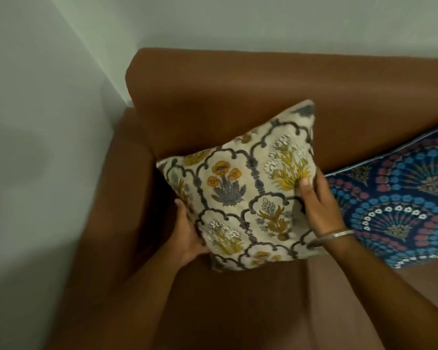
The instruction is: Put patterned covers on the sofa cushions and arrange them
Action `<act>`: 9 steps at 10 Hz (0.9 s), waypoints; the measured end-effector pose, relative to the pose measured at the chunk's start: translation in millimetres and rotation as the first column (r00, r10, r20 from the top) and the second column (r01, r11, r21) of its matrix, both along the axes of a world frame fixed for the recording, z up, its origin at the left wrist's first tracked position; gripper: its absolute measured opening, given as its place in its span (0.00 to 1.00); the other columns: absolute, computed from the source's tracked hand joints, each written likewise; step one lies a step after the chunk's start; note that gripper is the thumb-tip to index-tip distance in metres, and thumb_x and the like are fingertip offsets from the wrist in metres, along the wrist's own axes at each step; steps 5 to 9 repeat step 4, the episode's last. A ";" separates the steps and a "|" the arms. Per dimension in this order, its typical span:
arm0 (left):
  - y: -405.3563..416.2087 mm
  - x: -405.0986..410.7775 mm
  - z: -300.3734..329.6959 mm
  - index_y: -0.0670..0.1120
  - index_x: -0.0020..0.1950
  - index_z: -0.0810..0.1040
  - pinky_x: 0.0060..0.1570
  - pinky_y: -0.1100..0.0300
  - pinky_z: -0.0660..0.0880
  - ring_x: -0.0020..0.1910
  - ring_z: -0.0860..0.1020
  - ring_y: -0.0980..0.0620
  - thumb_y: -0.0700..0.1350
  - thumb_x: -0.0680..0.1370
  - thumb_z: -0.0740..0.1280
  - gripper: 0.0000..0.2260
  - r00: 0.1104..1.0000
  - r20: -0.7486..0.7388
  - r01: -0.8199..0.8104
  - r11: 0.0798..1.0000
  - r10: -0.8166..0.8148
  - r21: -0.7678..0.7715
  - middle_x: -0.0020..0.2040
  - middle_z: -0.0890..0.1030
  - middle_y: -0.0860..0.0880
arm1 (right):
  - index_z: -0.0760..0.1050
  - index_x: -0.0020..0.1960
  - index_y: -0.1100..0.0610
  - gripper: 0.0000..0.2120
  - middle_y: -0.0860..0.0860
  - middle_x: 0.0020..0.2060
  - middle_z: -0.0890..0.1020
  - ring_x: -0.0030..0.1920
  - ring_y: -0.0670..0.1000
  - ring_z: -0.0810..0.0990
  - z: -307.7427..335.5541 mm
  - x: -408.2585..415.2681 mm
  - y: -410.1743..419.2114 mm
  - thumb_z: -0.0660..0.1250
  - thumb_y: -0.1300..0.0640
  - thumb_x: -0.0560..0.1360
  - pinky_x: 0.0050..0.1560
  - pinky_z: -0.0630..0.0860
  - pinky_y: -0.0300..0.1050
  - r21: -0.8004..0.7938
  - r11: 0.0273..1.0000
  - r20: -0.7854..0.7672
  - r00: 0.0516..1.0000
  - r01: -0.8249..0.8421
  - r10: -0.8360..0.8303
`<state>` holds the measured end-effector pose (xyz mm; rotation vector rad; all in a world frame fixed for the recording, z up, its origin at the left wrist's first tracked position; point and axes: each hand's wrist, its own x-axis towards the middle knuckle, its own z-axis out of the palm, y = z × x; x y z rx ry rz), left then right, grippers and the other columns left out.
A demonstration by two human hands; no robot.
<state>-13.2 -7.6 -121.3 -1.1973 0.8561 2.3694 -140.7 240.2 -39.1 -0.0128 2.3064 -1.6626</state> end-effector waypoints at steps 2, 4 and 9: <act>58.9 -21.0 -18.2 0.56 0.71 0.73 0.58 0.31 0.74 0.67 0.72 0.37 0.83 0.62 0.47 0.47 0.981 0.052 -0.193 0.977 0.189 0.086 0.73 0.70 0.46 | 0.51 0.80 0.51 0.33 0.57 0.72 0.70 0.72 0.57 0.66 12.6 -45.3 -8.7 0.45 0.36 0.79 0.70 0.65 0.57 0.555 0.802 -0.187 0.906 -0.221 0.379; 45.2 -4.0 16.5 0.45 0.76 0.66 0.57 0.58 0.73 0.71 0.70 0.39 0.69 0.77 0.49 0.37 0.993 0.098 -0.002 0.838 0.066 -0.546 0.72 0.73 0.41 | 0.47 0.80 0.47 0.34 0.55 0.80 0.54 0.79 0.60 0.51 20.3 -16.2 2.3 0.42 0.33 0.77 0.76 0.51 0.66 0.694 0.716 -0.176 0.947 -0.074 0.268; 45.2 -4.0 16.5 0.45 0.76 0.66 0.57 0.58 0.73 0.71 0.70 0.39 0.69 0.77 0.49 0.37 0.993 0.098 -0.002 0.838 0.066 -0.546 0.72 0.73 0.41 | 0.47 0.80 0.47 0.34 0.55 0.80 0.54 0.79 0.60 0.51 20.3 -16.2 2.3 0.42 0.33 0.77 0.76 0.51 0.66 0.694 0.716 -0.176 0.947 -0.074 0.268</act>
